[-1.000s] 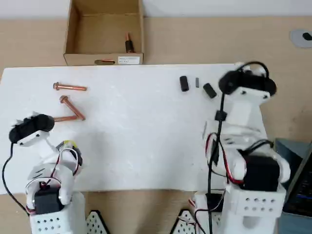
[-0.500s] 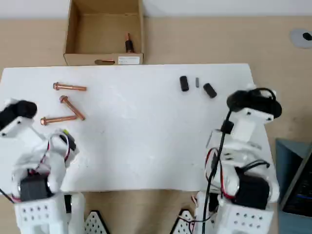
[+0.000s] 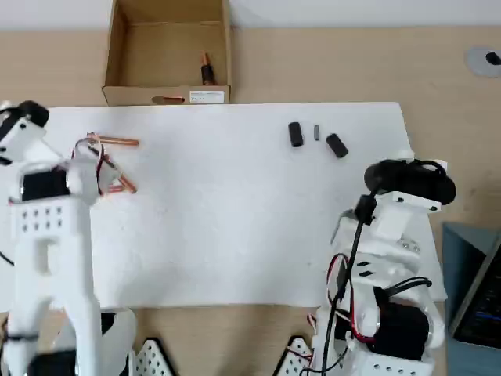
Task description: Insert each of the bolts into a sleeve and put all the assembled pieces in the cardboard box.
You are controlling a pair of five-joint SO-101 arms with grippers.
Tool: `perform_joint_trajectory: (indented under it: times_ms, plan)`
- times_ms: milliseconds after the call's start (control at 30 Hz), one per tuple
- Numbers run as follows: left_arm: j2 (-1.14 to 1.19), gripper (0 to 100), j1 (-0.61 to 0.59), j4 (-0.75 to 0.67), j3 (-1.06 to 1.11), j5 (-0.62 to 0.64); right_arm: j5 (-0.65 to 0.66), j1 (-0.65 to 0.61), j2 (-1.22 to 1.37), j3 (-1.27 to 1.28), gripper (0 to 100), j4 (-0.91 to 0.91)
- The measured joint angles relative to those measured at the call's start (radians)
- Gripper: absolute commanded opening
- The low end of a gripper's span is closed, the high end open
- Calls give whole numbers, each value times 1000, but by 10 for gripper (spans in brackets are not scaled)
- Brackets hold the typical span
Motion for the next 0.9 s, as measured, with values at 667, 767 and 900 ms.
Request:
perform_joint_trajectory:
  times_ms: [667, 767, 900]
  plan:
    - [621, 7, -46, -2, -437, 40, 0, 0, -3, 0, 9, 0]
    - [675, 7, -38, -2, -466, 41, 0, 0, -3, 0, 9, 0]
    - [712, 7, -26, -2, -494, 40, 0, 0, -3, 0, 9, 0]
